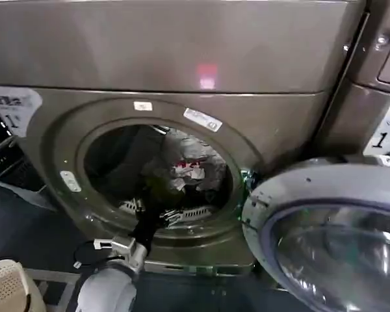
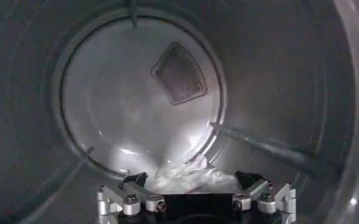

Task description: Grasp the clothes from the dryer.

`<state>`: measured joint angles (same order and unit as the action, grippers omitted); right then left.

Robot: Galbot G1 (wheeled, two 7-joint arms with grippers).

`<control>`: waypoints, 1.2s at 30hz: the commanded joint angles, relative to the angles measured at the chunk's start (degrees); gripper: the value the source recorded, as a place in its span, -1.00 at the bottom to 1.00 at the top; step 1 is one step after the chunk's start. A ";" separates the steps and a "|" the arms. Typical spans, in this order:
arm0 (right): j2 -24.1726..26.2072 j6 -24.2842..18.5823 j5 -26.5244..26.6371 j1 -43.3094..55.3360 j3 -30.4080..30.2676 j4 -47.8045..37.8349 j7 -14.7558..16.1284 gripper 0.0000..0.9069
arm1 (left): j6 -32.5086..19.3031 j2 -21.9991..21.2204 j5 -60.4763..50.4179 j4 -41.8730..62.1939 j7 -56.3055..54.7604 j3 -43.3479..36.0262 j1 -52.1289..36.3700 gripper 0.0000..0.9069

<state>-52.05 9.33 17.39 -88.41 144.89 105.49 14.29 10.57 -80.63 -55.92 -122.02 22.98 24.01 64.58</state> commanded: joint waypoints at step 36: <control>-1.46 -0.24 0.28 -0.39 -2.73 3.34 0.90 1.00 | -15.38 9.00 -9.90 35.93 54.42 -13.51 -34.53 1.00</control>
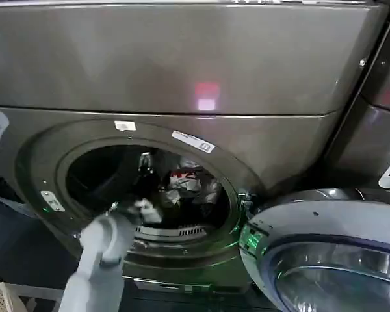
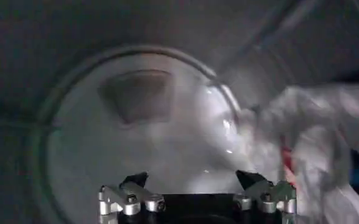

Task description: Grasp the clothes from the dryer.

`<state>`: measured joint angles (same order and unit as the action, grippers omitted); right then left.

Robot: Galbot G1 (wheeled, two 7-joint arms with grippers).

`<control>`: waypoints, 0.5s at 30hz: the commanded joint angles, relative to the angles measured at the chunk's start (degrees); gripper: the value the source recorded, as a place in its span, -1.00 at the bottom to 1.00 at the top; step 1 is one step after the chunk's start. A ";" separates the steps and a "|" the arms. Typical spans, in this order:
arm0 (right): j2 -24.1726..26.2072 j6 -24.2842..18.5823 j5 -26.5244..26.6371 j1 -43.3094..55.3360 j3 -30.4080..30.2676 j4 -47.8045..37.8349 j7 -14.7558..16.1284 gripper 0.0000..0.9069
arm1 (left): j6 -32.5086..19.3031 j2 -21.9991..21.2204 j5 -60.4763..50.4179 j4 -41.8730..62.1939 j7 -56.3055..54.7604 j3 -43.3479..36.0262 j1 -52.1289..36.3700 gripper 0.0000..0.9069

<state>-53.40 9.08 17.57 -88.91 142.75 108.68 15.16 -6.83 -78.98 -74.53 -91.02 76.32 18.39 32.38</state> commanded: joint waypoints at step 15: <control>-1.14 -0.14 1.42 -0.31 -1.84 0.97 0.35 1.00 | 6.18 14.92 20.50 9.24 1.15 -23.47 -11.70 1.00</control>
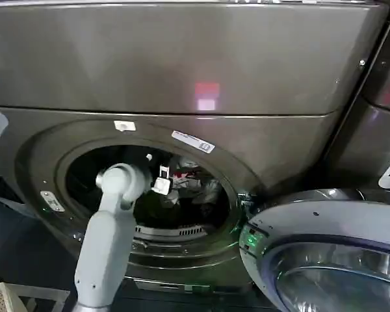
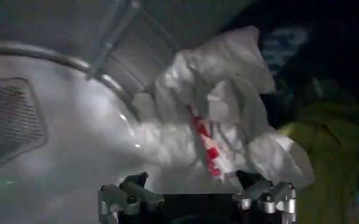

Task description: Grasp the clothes from the dryer.

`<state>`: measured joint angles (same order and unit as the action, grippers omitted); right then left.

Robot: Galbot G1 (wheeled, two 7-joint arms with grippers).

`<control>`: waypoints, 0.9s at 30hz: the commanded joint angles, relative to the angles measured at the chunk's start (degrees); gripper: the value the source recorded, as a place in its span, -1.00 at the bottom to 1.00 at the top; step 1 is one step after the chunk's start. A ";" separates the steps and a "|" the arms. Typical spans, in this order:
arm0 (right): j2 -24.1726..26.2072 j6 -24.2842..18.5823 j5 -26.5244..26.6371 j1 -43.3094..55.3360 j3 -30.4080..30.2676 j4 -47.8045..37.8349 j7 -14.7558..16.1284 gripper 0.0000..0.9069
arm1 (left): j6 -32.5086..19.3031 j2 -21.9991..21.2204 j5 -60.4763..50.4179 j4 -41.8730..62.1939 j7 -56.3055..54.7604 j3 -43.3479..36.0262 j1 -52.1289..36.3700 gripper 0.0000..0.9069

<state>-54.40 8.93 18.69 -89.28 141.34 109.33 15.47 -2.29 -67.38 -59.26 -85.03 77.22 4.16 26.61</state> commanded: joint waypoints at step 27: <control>-1.63 -0.53 0.85 0.16 -2.44 1.29 0.52 1.00 | 2.95 7.04 8.35 4.76 0.29 -16.20 -5.45 1.00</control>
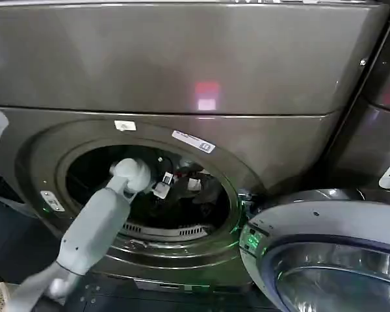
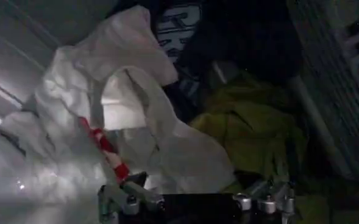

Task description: Grasp the clothes from the dryer.

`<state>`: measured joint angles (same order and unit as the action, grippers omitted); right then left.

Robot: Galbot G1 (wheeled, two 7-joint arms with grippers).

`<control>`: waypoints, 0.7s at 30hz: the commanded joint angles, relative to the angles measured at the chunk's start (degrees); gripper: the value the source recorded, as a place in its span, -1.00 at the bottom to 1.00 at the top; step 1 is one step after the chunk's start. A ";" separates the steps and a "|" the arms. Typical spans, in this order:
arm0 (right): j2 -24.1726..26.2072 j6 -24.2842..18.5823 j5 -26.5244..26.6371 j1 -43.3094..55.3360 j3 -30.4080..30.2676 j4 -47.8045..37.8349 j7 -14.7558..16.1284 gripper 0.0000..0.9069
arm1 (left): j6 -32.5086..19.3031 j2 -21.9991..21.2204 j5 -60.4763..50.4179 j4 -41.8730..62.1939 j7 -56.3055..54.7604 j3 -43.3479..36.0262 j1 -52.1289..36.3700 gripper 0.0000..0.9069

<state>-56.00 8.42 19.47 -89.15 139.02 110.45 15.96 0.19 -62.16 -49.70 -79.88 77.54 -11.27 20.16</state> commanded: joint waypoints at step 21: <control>-0.29 0.41 1.71 -0.29 -0.38 2.18 0.12 1.00 | 6.74 4.14 2.39 2.17 -0.18 2.66 3.87 1.00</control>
<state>-56.34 8.81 21.09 -89.48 138.66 112.52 16.10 5.99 -58.11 -49.98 -79.84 77.25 -8.66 23.69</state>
